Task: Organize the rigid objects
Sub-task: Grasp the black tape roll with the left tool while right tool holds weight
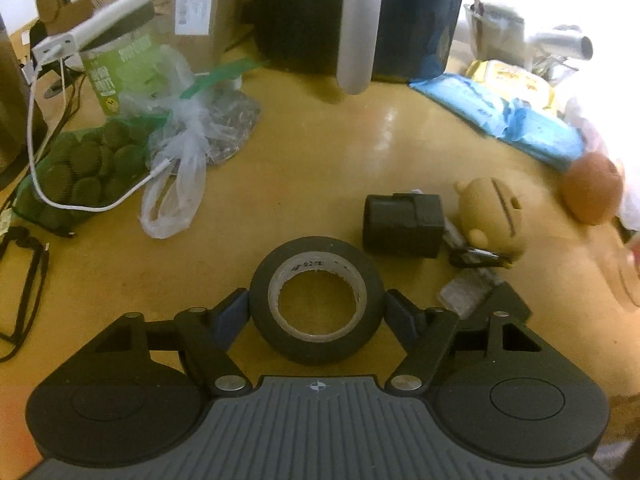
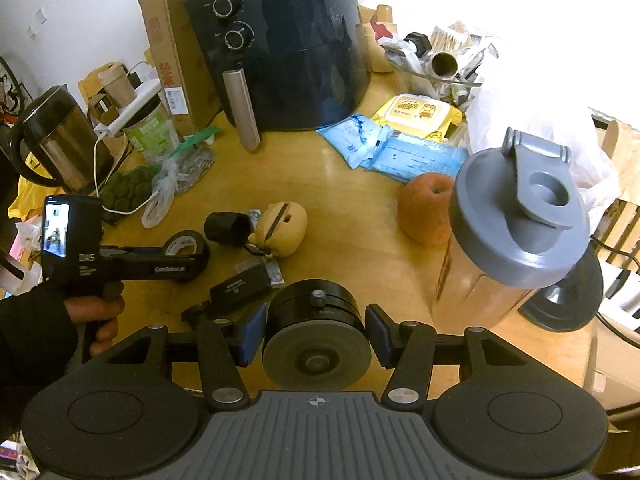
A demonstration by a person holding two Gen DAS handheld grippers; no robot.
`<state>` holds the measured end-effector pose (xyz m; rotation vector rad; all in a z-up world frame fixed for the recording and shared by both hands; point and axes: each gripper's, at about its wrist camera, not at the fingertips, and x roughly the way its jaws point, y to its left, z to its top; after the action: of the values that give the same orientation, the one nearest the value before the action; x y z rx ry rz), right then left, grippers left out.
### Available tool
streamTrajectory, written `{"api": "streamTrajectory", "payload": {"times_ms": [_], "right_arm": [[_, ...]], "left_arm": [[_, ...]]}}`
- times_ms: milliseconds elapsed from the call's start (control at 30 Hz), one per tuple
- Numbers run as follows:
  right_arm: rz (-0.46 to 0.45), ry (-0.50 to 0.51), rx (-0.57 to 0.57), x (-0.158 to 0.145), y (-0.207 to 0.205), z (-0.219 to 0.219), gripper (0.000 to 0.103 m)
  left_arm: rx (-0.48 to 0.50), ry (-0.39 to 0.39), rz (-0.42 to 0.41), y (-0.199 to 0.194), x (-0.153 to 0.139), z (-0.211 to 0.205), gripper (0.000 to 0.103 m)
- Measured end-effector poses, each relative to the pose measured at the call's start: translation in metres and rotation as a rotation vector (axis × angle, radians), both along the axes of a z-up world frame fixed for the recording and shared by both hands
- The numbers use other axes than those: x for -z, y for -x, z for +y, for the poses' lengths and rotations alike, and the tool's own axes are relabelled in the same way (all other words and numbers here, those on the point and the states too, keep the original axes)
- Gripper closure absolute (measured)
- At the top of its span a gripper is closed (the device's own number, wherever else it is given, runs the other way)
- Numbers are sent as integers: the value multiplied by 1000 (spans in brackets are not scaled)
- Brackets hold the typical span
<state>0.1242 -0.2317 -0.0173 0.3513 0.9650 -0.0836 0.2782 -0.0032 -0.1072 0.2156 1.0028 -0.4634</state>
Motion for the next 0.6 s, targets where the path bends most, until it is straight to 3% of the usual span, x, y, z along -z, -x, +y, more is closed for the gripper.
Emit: {"api": "streamTrajectory", "payload": {"times_ms": [600], "right_arm": [[-2,-6,-121,1,-20,23,46]], "left_arm": [[-51,133,-47,76,-64,43,31]]}}
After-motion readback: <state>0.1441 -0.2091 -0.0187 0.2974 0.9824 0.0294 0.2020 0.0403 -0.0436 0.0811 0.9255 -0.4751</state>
